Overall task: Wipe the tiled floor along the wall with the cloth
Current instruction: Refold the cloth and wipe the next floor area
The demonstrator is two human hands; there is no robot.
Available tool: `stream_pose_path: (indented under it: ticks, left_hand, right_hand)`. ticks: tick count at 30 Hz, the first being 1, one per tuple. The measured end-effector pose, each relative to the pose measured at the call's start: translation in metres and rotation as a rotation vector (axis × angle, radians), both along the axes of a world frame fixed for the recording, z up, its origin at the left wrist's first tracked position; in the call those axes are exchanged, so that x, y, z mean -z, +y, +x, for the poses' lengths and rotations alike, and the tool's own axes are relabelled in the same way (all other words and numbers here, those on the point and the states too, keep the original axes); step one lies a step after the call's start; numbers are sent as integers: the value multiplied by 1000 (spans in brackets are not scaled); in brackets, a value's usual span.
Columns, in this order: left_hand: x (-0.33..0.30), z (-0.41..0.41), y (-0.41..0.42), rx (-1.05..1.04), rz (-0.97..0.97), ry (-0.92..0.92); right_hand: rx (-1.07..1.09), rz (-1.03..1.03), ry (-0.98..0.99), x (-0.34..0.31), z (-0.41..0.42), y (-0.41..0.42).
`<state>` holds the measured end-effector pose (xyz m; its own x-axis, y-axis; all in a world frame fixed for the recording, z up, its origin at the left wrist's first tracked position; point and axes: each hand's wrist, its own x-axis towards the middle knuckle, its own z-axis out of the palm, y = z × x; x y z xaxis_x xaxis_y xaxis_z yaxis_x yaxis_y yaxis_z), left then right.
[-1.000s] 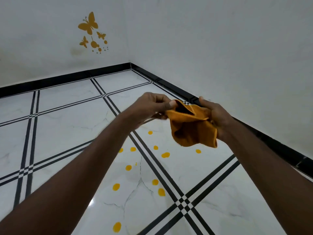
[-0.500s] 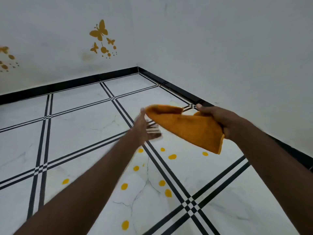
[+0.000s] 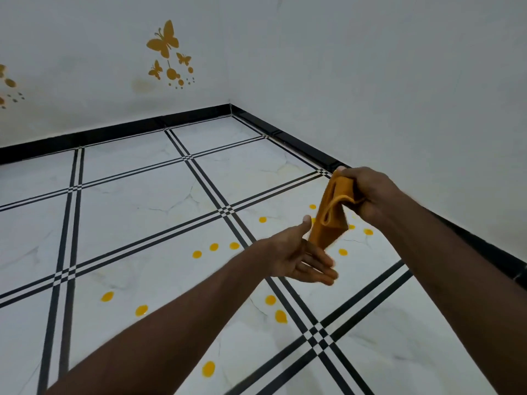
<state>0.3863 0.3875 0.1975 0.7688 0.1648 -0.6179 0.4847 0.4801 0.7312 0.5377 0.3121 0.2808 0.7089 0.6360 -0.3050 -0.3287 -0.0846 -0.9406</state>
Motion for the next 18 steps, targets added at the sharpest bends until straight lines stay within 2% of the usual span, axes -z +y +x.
stream_pose_path:
  ticks: [2, 4, 5, 7, 9, 12, 14, 16, 18]
  left_hand:
    - [5, 1, 4, -13, -176, -129]
    - [2, 12, 10, -207, -290, -254]
    - [-2, 18, 17, -357, -257, -290]
    - [-14, 24, 33, -623, -37, -295]
    - [-23, 21, 47, -719, 176, -198]
    - [-35, 9, 54, -657, 325, -58]
    - [-43, 2, 57, -488, 378, -12]
    - [-52, -3, 60, -339, 379, -40]
    - [-59, -8, 61, -277, 386, -100]
  right_hand:
    - [-7, 80, 87, -4, -3, 1]
    - [-44, 127, 153, -7, -4, 2]
    - [-71, 109, 153, -5, -3, 1]
    - [-163, -25, 81, 1, -4, -4]
    - [-281, -192, 11, 18, 0, -14]
    - [-429, -347, -72, 46, 5, -18]
    - [-521, -365, -61, 52, 2, -19]
    - [-587, -334, 23, 57, 1, -20]
    - [-580, -250, 173, 63, -2, -19]
